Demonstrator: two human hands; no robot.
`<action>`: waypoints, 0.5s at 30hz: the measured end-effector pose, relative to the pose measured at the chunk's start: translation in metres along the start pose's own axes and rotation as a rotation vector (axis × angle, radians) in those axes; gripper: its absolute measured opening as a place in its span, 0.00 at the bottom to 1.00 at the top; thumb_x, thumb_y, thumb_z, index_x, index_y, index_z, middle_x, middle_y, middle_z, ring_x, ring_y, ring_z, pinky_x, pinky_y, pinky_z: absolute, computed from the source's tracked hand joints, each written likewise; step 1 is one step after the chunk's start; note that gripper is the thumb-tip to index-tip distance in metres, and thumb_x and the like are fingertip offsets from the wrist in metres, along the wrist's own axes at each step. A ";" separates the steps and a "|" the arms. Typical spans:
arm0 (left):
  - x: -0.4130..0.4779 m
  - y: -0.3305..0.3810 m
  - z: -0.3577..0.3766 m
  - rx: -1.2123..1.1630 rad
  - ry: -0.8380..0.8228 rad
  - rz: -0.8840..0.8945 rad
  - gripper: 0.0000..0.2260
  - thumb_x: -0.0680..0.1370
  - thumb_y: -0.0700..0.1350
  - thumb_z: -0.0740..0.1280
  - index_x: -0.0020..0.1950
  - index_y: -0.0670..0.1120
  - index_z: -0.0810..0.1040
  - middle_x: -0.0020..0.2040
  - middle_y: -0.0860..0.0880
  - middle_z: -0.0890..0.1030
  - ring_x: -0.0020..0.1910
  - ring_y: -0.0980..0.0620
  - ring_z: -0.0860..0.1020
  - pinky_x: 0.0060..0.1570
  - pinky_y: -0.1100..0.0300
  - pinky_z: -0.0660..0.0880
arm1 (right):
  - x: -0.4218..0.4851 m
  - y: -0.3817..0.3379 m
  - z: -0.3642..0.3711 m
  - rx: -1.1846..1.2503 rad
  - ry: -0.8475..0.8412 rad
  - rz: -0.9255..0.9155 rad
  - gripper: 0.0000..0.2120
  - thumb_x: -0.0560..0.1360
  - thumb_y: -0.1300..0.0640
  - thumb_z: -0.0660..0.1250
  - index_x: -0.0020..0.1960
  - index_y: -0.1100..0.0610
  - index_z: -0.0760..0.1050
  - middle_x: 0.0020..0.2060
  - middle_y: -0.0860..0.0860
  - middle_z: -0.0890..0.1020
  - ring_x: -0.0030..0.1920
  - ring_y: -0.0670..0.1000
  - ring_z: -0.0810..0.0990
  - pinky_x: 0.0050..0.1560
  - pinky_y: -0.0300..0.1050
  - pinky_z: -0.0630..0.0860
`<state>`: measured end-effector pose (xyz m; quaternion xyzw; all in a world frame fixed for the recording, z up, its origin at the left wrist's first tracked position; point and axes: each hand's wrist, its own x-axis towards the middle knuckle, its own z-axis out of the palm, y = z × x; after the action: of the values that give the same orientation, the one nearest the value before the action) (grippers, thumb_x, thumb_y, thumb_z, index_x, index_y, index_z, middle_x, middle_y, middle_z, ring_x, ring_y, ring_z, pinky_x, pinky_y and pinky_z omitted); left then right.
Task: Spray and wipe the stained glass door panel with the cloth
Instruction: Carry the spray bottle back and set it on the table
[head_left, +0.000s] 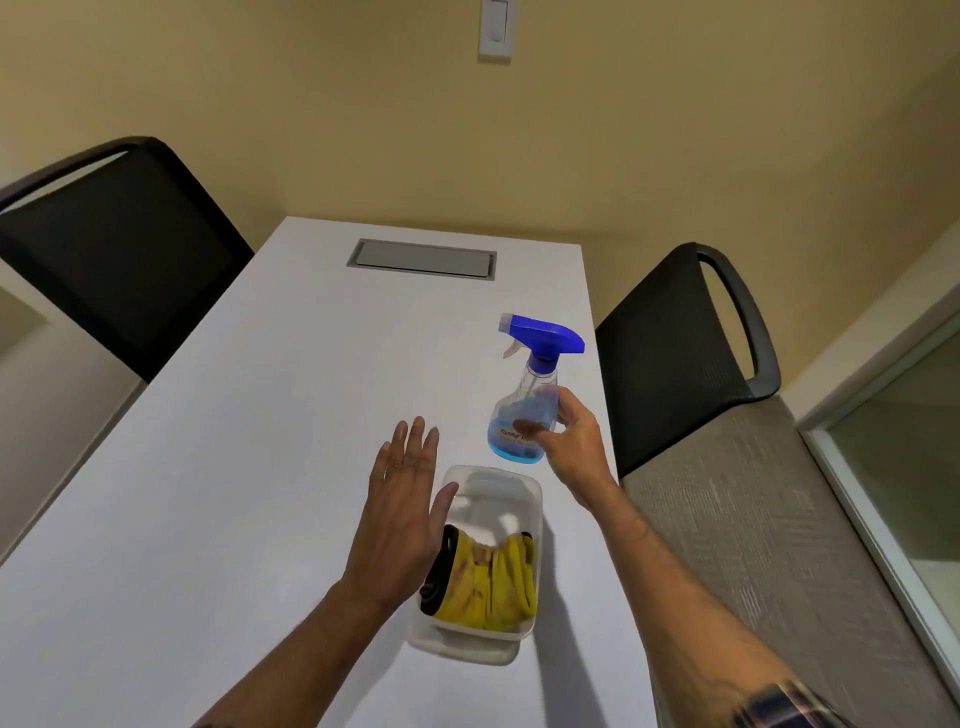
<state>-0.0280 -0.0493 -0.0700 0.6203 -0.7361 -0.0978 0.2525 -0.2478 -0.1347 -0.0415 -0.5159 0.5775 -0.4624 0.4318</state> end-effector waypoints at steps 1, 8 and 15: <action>0.001 -0.002 0.003 -0.003 0.001 0.001 0.30 0.83 0.64 0.44 0.83 0.52 0.51 0.84 0.50 0.51 0.84 0.51 0.48 0.81 0.47 0.51 | 0.003 0.004 0.002 -0.002 -0.002 0.001 0.20 0.76 0.60 0.74 0.66 0.53 0.74 0.59 0.46 0.80 0.57 0.48 0.79 0.52 0.33 0.78; 0.006 -0.013 0.023 -0.053 -0.009 -0.032 0.31 0.83 0.66 0.44 0.83 0.52 0.52 0.84 0.50 0.52 0.84 0.50 0.49 0.81 0.43 0.54 | 0.023 0.038 0.011 -0.011 0.000 0.054 0.21 0.77 0.58 0.74 0.68 0.53 0.73 0.60 0.47 0.79 0.58 0.49 0.79 0.55 0.36 0.77; 0.004 -0.018 0.034 -0.065 -0.013 -0.042 0.31 0.83 0.65 0.44 0.83 0.51 0.54 0.84 0.49 0.55 0.83 0.48 0.52 0.80 0.41 0.56 | 0.029 0.064 0.015 -0.029 -0.004 0.094 0.22 0.76 0.58 0.74 0.68 0.54 0.74 0.62 0.50 0.81 0.62 0.52 0.79 0.62 0.47 0.78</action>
<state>-0.0295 -0.0625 -0.1061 0.6264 -0.7210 -0.1310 0.2658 -0.2486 -0.1625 -0.1073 -0.4953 0.6069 -0.4321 0.4469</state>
